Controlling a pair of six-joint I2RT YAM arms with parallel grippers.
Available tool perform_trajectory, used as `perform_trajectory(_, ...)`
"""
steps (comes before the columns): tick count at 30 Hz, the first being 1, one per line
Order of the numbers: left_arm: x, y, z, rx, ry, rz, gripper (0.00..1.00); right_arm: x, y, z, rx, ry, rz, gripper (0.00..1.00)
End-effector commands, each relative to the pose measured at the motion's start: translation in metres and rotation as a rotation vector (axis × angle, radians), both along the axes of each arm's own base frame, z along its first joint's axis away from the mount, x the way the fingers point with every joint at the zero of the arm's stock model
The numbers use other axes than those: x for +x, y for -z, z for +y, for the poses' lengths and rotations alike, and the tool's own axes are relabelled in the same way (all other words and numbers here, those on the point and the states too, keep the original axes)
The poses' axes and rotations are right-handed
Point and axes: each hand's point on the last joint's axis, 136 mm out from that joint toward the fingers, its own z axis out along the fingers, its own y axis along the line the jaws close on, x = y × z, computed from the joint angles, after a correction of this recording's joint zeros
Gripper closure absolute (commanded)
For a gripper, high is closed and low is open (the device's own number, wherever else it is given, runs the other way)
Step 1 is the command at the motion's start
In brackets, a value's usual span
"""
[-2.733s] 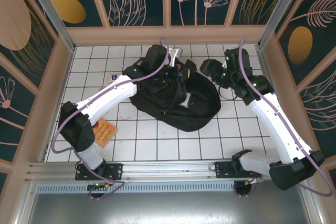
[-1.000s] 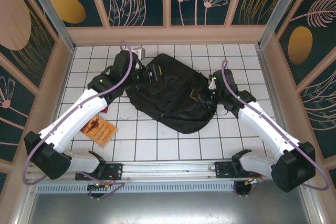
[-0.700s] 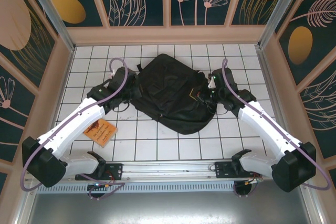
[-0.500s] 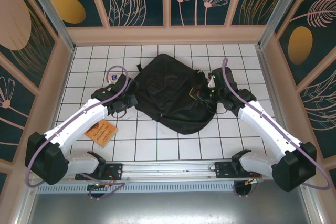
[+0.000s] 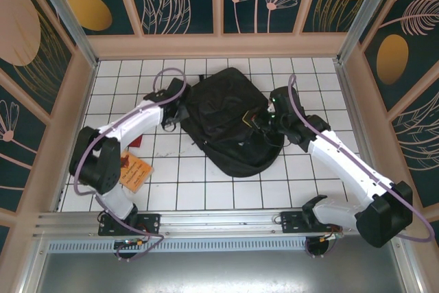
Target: Pack books, pencil case, and school supplies into a backpack
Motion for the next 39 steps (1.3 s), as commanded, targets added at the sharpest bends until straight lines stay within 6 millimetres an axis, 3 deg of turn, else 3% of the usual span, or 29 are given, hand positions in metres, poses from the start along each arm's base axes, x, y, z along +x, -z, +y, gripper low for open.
perform_trajectory(1,0.049,-0.027,-0.010,0.025,0.032,-0.112,1.00,0.009,-0.010,0.014,0.126,0.098,0.034,1.00)
perform_trajectory(5,0.084,-0.039,-0.008,0.048,0.050,-0.136,1.00,0.032,-0.024,0.027,0.185,0.190,0.033,1.00)
perform_trajectory(6,0.089,-0.047,-0.002,0.058,0.043,-0.153,0.95,0.040,-0.026,0.028,0.166,0.204,0.028,1.00)
perform_trajectory(8,0.090,-0.062,0.014,0.064,0.034,-0.176,0.71,0.055,-0.028,0.028,0.108,0.233,0.017,1.00)
perform_trajectory(11,0.085,-0.071,0.052,0.090,0.010,-0.171,0.48,0.067,-0.032,0.036,0.082,0.215,-0.008,1.00)
perform_trajectory(14,0.072,-0.058,0.096,0.181,-0.076,-0.108,0.16,0.073,-0.028,0.042,0.068,0.193,-0.012,1.00)
perform_trajectory(15,0.066,-0.047,0.108,0.175,-0.122,-0.072,0.13,0.074,-0.026,0.044,0.063,0.186,-0.012,1.00)
perform_trajectory(17,0.054,-0.024,0.121,0.109,-0.207,-0.009,0.10,0.076,-0.020,0.045,0.052,0.176,-0.007,1.00)
perform_trajectory(21,0.043,0.010,0.122,-0.082,-0.370,0.082,0.01,0.077,-0.005,0.047,0.021,0.166,0.015,1.00)
perform_trajectory(28,0.063,0.028,0.106,-0.265,-0.621,0.164,0.01,0.077,0.009,0.043,-0.013,0.165,0.026,1.00)
perform_trajectory(34,0.066,0.050,0.116,-0.323,-0.821,0.190,0.02,0.074,0.016,0.037,-0.021,0.181,0.032,1.00)
perform_trajectory(39,0.080,0.061,0.113,-0.386,-0.878,0.179,0.01,0.072,0.017,0.035,-0.031,0.179,0.032,1.00)
